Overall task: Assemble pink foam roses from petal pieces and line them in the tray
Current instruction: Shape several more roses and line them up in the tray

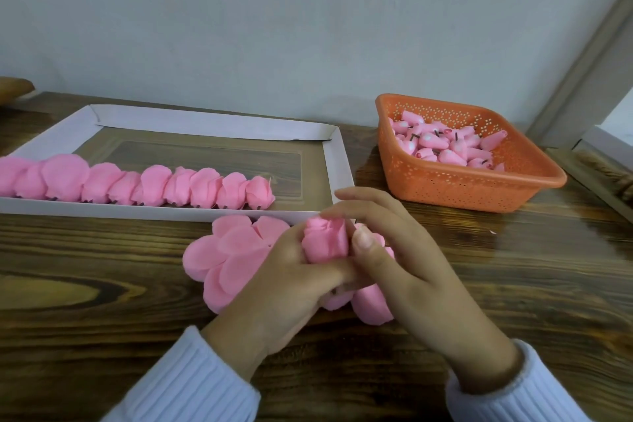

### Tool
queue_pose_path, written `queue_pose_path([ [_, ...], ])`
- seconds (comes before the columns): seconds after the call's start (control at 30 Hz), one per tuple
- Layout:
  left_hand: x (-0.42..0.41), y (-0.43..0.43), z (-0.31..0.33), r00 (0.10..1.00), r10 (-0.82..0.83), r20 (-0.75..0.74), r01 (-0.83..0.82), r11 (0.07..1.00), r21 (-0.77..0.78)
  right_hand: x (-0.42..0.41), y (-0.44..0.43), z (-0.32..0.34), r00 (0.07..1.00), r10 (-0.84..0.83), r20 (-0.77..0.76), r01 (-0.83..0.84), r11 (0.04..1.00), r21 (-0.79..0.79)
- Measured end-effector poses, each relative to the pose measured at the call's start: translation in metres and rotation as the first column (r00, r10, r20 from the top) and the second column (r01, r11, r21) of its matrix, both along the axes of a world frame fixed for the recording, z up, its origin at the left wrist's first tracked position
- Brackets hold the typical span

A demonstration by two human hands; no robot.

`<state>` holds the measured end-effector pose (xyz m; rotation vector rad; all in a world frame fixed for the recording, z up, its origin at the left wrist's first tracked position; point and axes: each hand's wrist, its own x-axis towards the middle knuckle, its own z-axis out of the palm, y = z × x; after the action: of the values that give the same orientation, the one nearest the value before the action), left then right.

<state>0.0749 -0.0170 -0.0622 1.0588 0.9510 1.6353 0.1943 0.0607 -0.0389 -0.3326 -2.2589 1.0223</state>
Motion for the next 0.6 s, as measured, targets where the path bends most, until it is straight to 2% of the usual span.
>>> queue_pose_path([
  [0.07, 0.001, 0.001, -0.001, 0.999, 0.024, 0.045, -0.024, 1.000, 0.000, 0.000, -0.001, 0.001, 1.000, 0.000, -0.019, 0.000, 1.000, -0.005],
  [0.13, 0.001, 0.002, -0.003, 0.980, 0.183, -0.083, -0.183, 0.983, 0.010, -0.002, -0.004, 0.000, 0.997, -0.018, -0.071, 0.010, 0.993, -0.118],
  [0.2, 0.002, 0.002, -0.006, 0.872, 0.400, -0.283, -0.377, 0.917, 0.131, -0.004, -0.006, -0.001, 0.993, -0.070, -0.092, 0.038, 0.950, -0.311],
  [0.3, 0.004, 0.001, -0.007, 0.768, 0.514, -0.381, -0.436, 0.856, 0.276, -0.006, -0.007, -0.003, 0.999, 0.019, -0.029, -0.032, 0.827, -0.561],
  [0.37, 0.003, -0.001, -0.009, 0.678, 0.560, -0.477, -0.509, 0.825, 0.246, -0.007, -0.009, -0.006, 0.991, 0.134, 0.009, -0.101, 0.786, -0.610],
  [0.43, 0.002, -0.001, -0.010, 0.600, 0.584, -0.547, -0.541, 0.800, 0.260, -0.011, -0.014, -0.009, 0.986, 0.166, -0.026, -0.142, 0.740, -0.658],
  [0.5, 0.003, -0.001, -0.010, 0.577, 0.589, -0.565, -0.519, 0.799, 0.303, -0.013, -0.017, -0.011, 0.988, 0.151, -0.033, -0.133, 0.727, -0.674],
  [0.6, 0.003, 0.000, -0.011, 0.547, 0.604, -0.579, -0.484, 0.793, 0.370, -0.011, -0.016, -0.012, 0.992, 0.126, 0.001, -0.095, 0.756, -0.647],
])
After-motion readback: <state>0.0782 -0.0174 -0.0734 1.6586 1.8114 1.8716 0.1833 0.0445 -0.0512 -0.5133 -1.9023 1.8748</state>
